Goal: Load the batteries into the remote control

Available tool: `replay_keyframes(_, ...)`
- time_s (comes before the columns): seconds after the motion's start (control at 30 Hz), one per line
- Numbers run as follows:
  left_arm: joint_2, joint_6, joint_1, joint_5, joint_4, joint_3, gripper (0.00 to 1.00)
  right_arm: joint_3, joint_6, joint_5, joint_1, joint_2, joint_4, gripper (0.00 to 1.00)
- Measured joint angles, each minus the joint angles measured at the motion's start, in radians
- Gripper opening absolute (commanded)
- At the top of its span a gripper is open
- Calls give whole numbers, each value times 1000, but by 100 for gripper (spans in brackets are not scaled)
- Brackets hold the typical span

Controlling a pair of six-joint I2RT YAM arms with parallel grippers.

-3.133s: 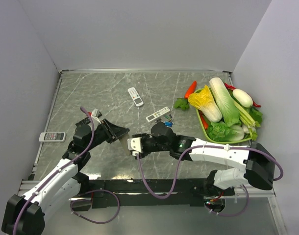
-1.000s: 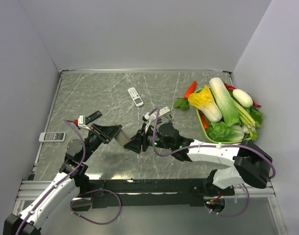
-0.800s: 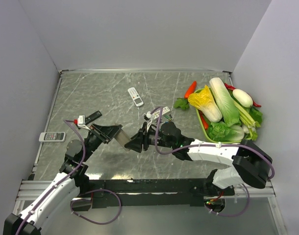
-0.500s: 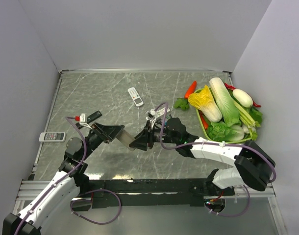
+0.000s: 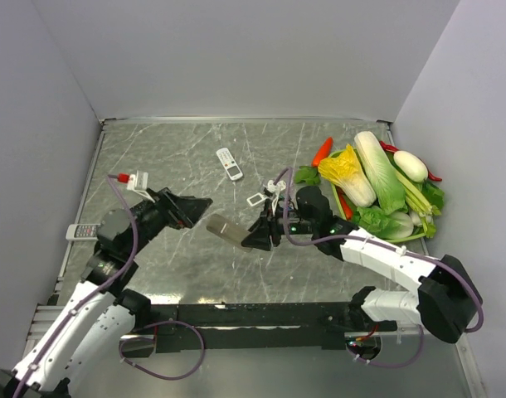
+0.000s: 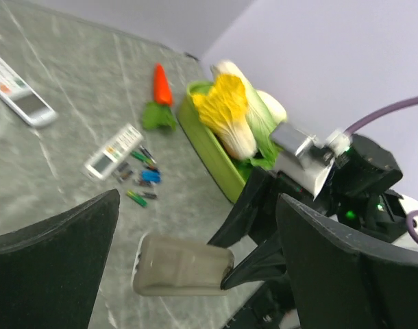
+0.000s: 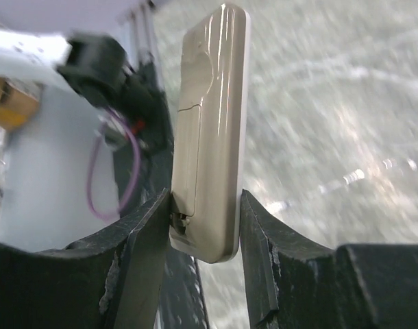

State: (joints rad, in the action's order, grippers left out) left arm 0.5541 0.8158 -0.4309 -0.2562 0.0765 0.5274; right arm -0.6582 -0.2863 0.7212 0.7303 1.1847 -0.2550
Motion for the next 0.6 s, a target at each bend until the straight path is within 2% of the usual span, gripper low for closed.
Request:
replay_keyframes(0.13,2,-133,0,82,-195,174,100,-83,132,23,-18,61,192,0)
replay_keyframes(0.27,-3,-259,0,130,-333,285,99,-210,269,53,-22,233,356,0)
replay_keyframes(0.47,-23,-367,0,130,-445,274,99,-413,447,85,-22,521,580,0)
replay_keyframes(0.6,-22,-397,0,119,-465,226,99,-540,552,74,-22,669,715,11)
